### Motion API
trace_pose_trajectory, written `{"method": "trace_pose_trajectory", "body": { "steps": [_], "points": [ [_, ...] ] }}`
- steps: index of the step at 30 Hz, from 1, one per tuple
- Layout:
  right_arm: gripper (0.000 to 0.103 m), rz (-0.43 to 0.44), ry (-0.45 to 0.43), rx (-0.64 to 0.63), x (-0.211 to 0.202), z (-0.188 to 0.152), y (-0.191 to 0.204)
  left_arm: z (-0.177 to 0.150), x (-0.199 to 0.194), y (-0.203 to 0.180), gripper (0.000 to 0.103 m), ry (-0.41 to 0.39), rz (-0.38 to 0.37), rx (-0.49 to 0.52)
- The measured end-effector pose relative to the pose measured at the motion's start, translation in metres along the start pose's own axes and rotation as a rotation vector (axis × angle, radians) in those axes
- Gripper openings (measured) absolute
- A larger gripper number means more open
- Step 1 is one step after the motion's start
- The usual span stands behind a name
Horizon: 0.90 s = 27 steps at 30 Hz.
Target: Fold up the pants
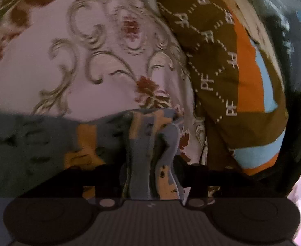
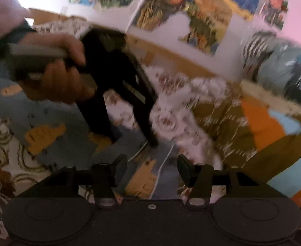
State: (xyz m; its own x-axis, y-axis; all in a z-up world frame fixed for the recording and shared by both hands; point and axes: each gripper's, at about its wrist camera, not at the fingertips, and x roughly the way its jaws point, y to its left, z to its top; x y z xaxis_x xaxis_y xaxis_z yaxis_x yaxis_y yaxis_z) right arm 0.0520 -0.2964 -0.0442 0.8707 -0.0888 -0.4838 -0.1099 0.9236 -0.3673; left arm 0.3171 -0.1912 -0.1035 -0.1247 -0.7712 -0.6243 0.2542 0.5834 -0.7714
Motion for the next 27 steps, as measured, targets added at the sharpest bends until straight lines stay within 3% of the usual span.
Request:
{"method": "trace_pose_trajectory", "body": {
  "steps": [4, 7, 9, 10, 11, 14, 19, 27],
  "points": [
    [0.055, 0.049, 0.062, -0.013, 0.009, -0.006, 0.01, -0.007, -0.003, 0.011, 0.064, -0.039, -0.064, -0.023],
    [0.054, 0.04, 0.09, -0.013, 0.013, -0.008, 0.013, -0.006, 0.002, 0.008, 0.064, -0.035, -0.038, -0.003],
    [0.043, 0.049, 0.103, 0.011, 0.015, -0.009, 0.011, -0.005, 0.005, 0.002, 0.052, -0.033, 0.007, 0.019],
    [0.024, 0.046, 0.105, 0.02, 0.015, -0.008, 0.011, -0.005, 0.005, 0.0, 0.037, -0.028, 0.044, 0.03],
    [0.012, 0.042, 0.106, 0.026, 0.014, -0.008, 0.01, -0.006, 0.005, -0.002, 0.023, -0.025, 0.081, 0.038],
    [0.005, 0.049, 0.094, 0.053, 0.01, -0.006, 0.007, -0.007, 0.003, 0.002, 0.014, -0.033, 0.11, 0.012],
    [0.004, 0.047, 0.085, 0.087, 0.006, -0.003, 0.002, -0.013, 0.001, 0.001, 0.007, -0.056, 0.109, -0.008],
    [0.004, 0.039, 0.098, 0.078, 0.009, -0.003, 0.002, -0.018, -0.003, -0.002, 0.007, -0.063, 0.122, -0.043]
  ]
}}
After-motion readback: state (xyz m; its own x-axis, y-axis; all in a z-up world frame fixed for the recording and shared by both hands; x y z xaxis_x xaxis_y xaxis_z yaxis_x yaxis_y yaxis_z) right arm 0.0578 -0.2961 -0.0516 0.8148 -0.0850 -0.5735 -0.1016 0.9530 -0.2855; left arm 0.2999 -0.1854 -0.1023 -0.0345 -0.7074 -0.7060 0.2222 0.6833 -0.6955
